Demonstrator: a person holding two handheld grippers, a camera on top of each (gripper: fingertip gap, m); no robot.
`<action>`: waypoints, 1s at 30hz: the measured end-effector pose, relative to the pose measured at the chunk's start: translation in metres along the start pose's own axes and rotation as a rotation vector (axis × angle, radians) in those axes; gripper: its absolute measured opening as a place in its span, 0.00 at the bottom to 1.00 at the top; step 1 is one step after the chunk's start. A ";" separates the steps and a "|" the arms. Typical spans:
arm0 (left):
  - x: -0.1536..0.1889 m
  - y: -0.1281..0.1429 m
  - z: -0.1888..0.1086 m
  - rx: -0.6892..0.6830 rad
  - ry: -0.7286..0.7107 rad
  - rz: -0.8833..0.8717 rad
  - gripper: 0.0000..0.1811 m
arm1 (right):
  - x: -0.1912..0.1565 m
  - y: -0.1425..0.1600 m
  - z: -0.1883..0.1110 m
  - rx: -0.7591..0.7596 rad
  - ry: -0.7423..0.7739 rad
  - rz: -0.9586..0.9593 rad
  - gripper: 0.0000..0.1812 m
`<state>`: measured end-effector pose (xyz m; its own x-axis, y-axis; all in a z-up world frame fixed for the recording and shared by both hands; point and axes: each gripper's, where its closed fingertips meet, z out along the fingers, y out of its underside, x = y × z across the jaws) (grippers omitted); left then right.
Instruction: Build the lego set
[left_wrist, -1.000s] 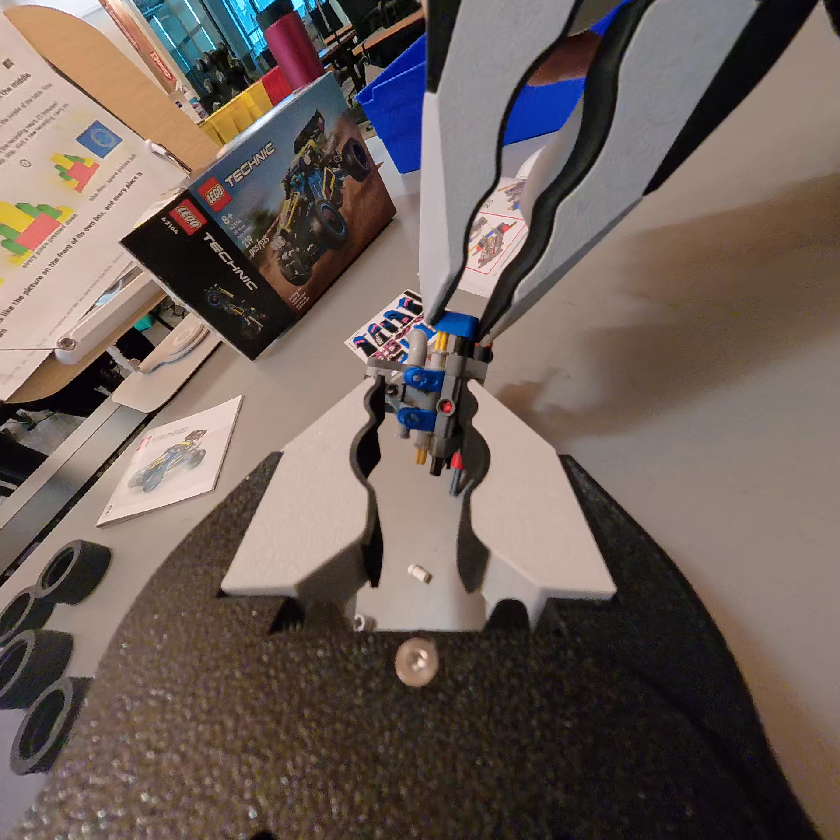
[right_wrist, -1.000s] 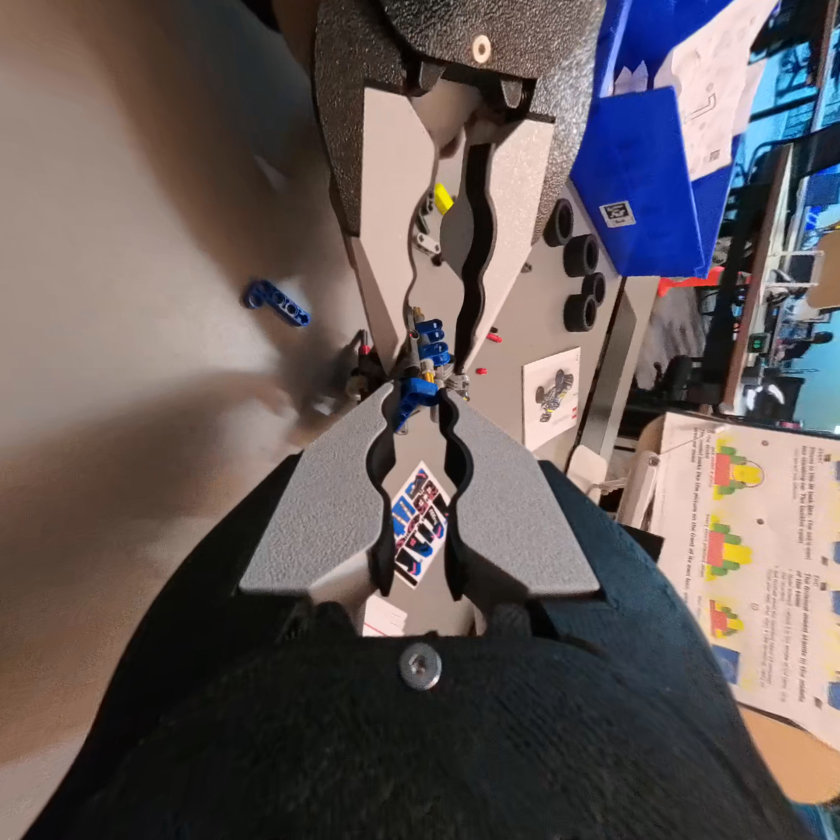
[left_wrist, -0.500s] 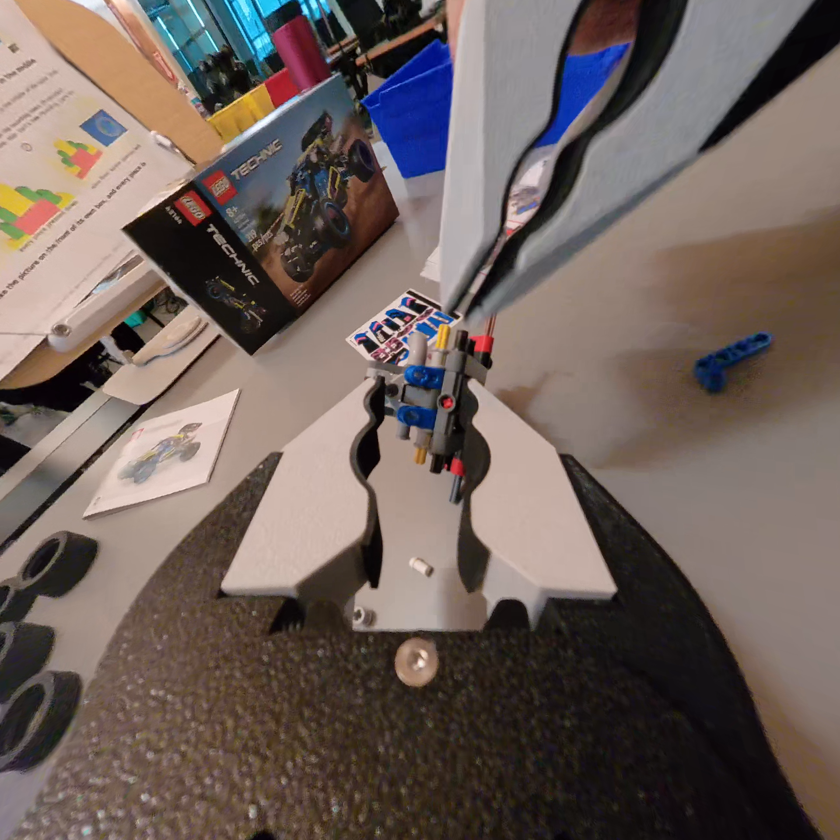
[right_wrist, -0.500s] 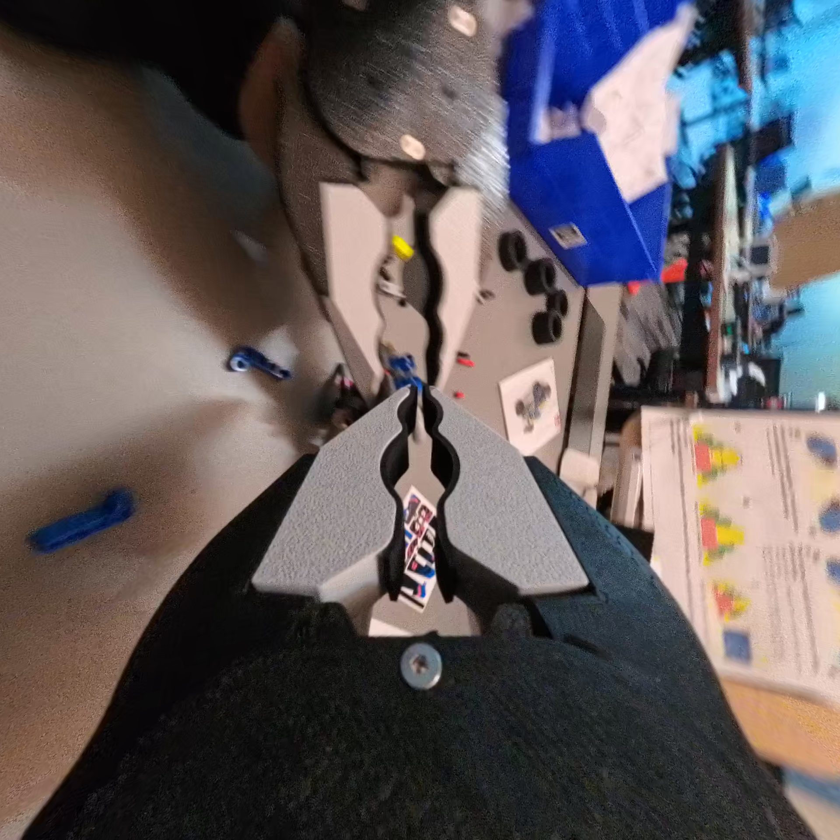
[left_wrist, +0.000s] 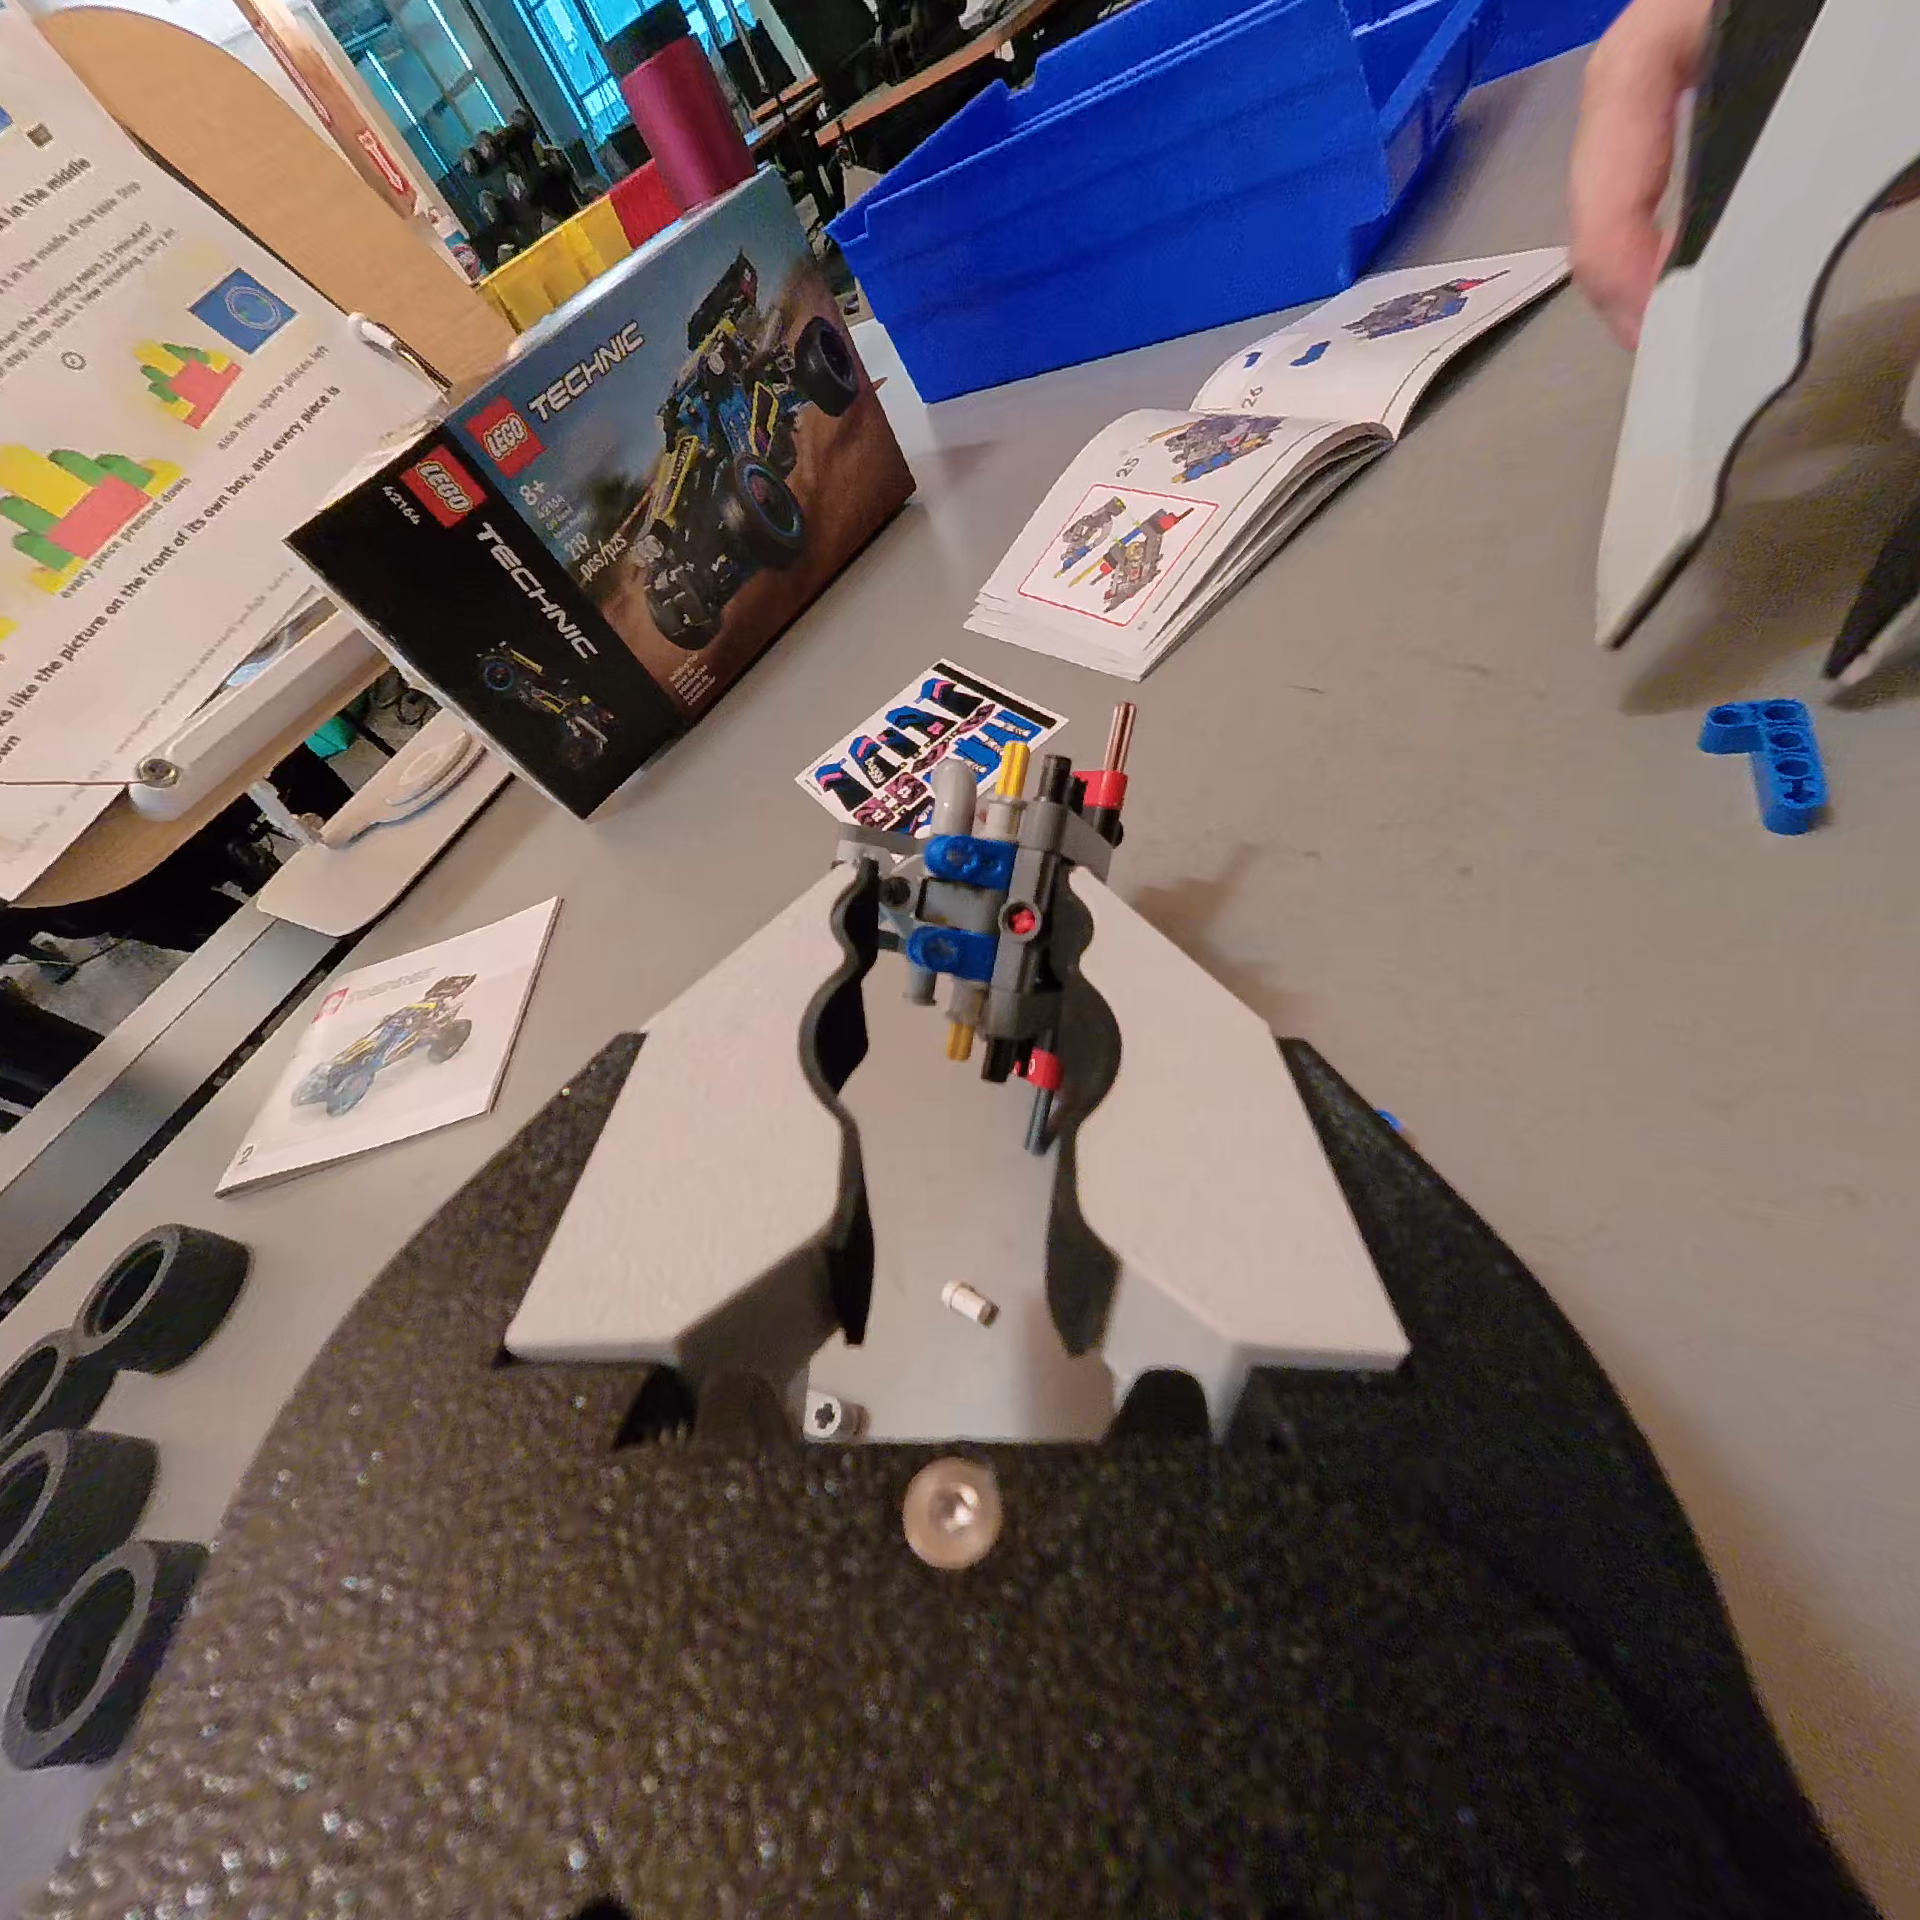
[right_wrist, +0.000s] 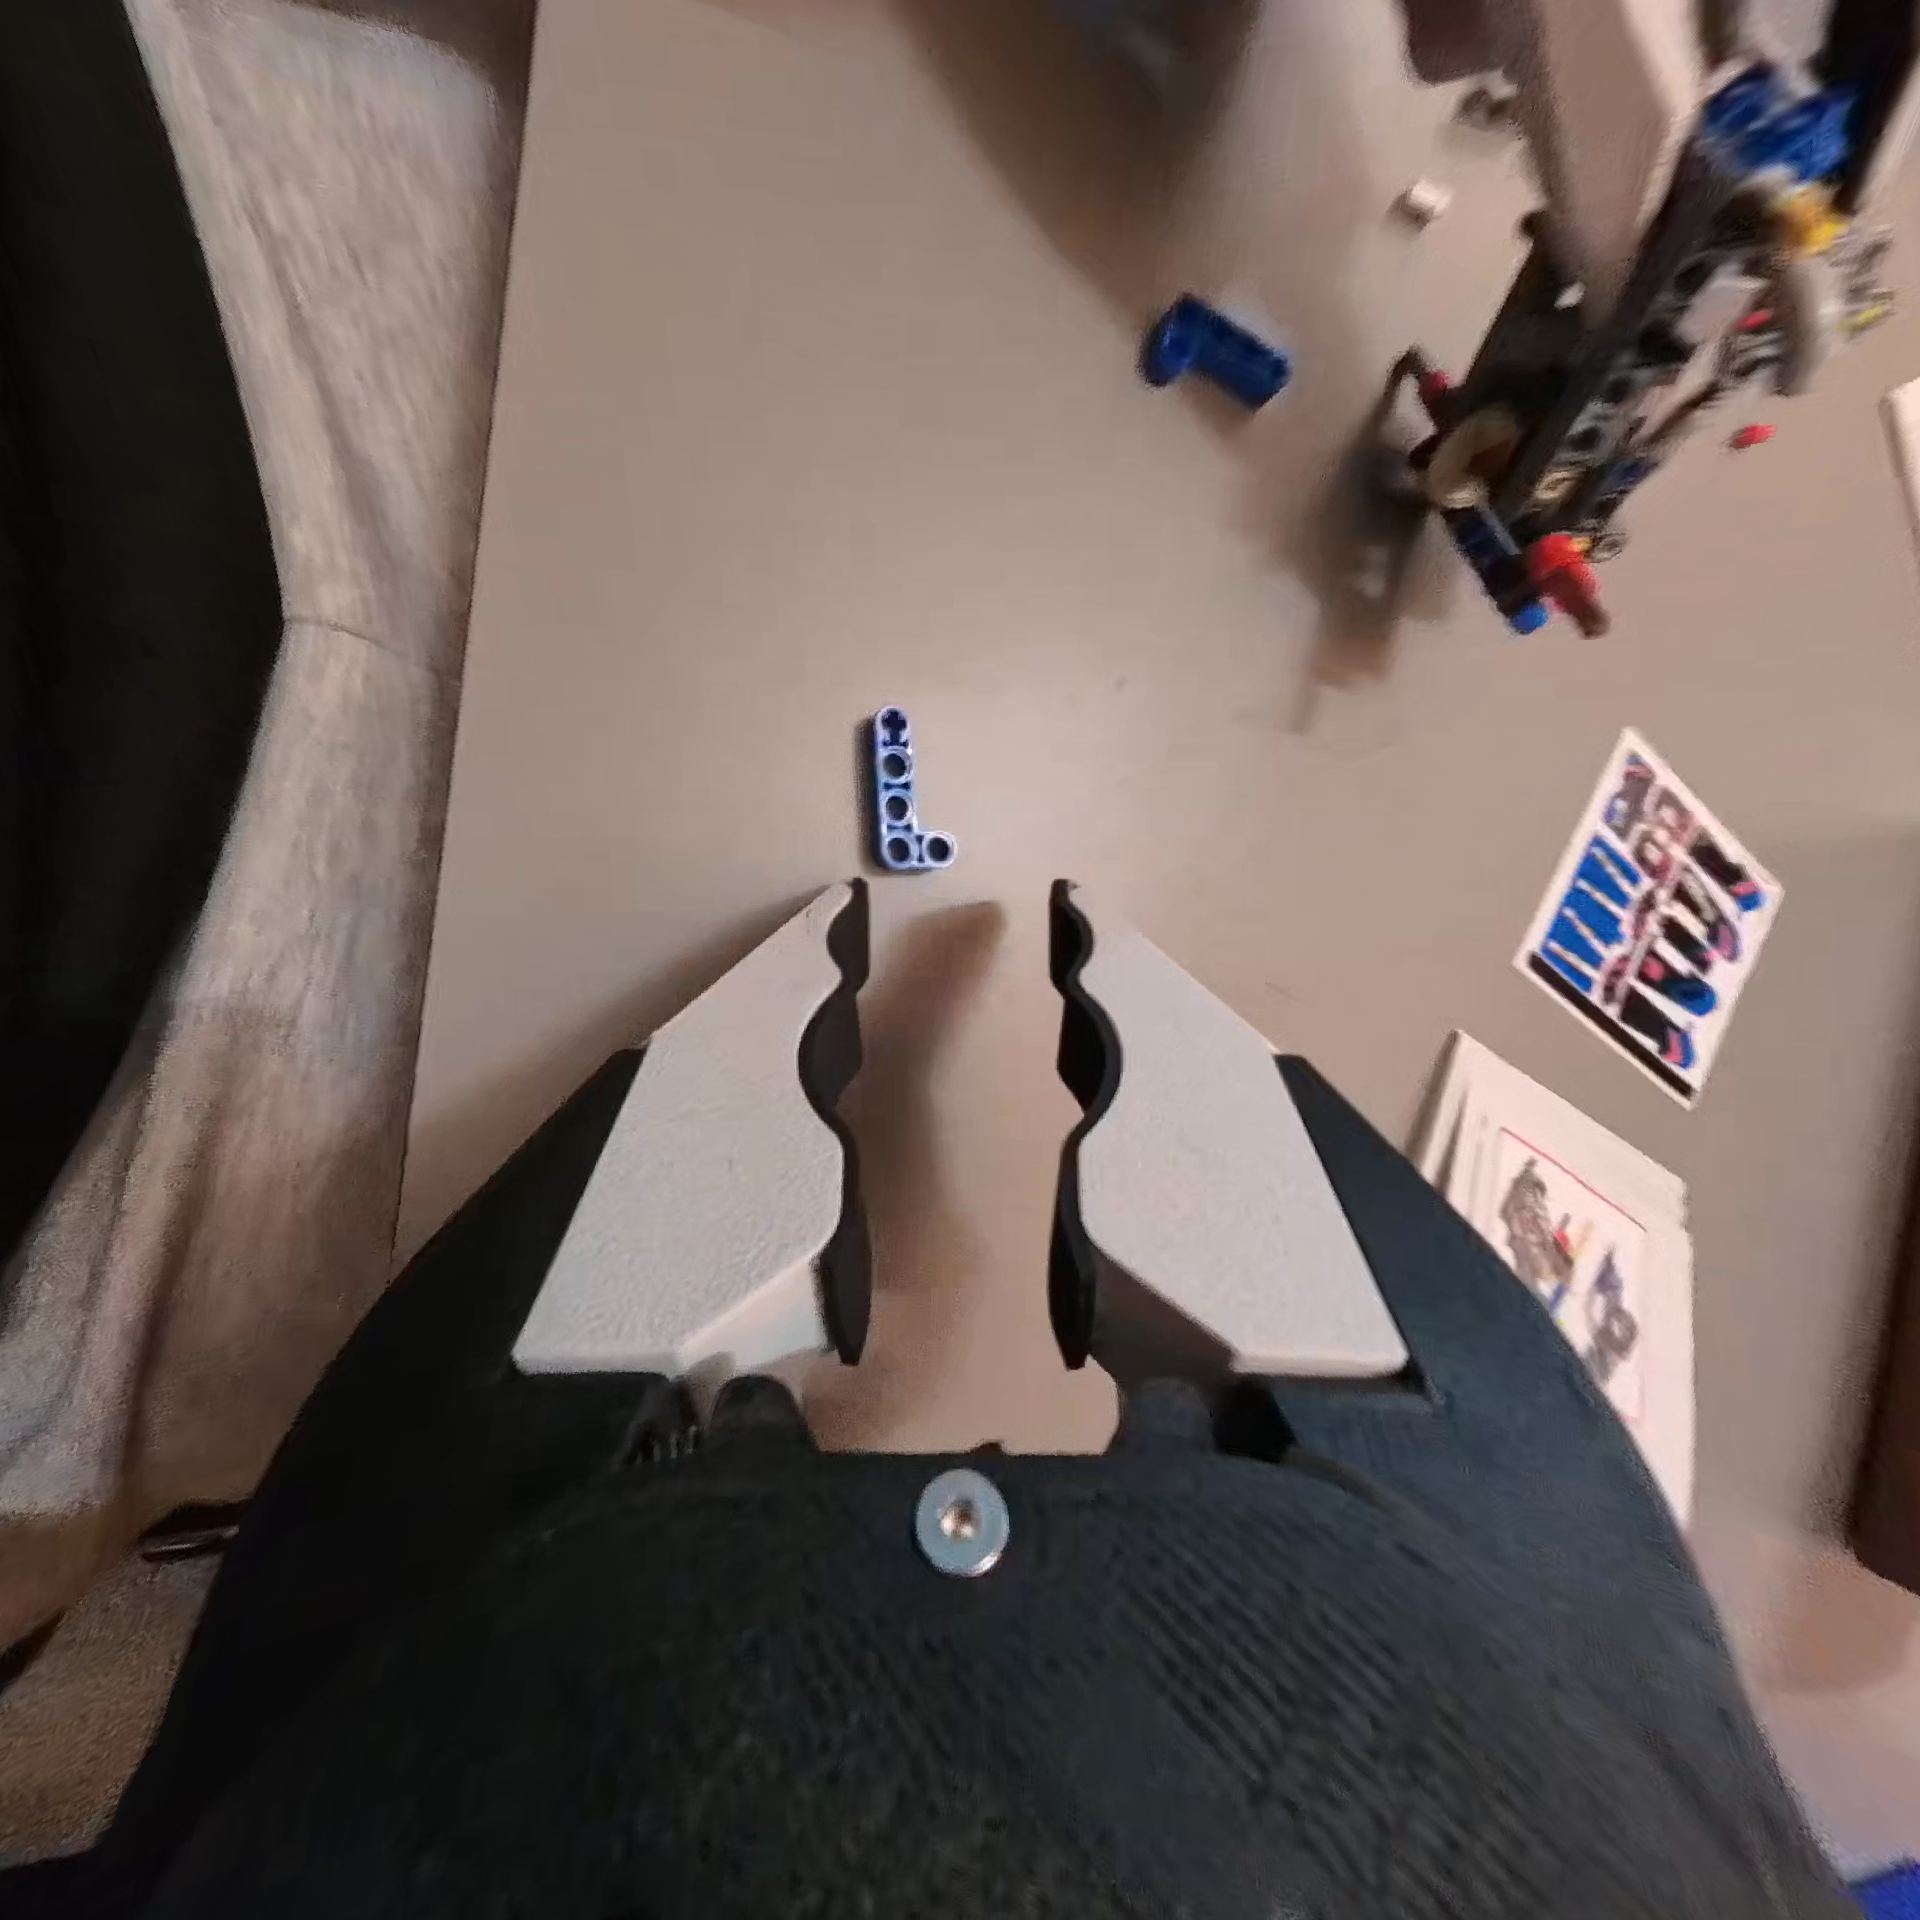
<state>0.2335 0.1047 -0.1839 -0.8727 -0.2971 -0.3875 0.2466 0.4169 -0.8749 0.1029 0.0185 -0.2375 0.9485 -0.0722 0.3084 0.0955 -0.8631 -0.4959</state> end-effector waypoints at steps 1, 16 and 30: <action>0.000 0.000 0.000 -0.001 -0.001 0.000 0.17 | -0.003 0.000 0.004 0.011 -0.021 -0.025 0.16; 0.000 0.000 0.000 0.004 0.004 -0.005 0.17 | -0.002 -0.026 0.026 0.028 -0.067 -0.069 0.06; 0.000 0.000 -0.001 0.009 0.006 -0.007 0.17 | 0.127 -0.005 0.004 0.400 0.485 0.693 0.03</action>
<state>0.2330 0.1054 -0.1838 -0.8769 -0.2950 -0.3794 0.2440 0.4069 -0.8803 0.2237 0.0159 -0.1991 0.6114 -0.7850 0.1001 -0.2619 -0.3200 -0.9105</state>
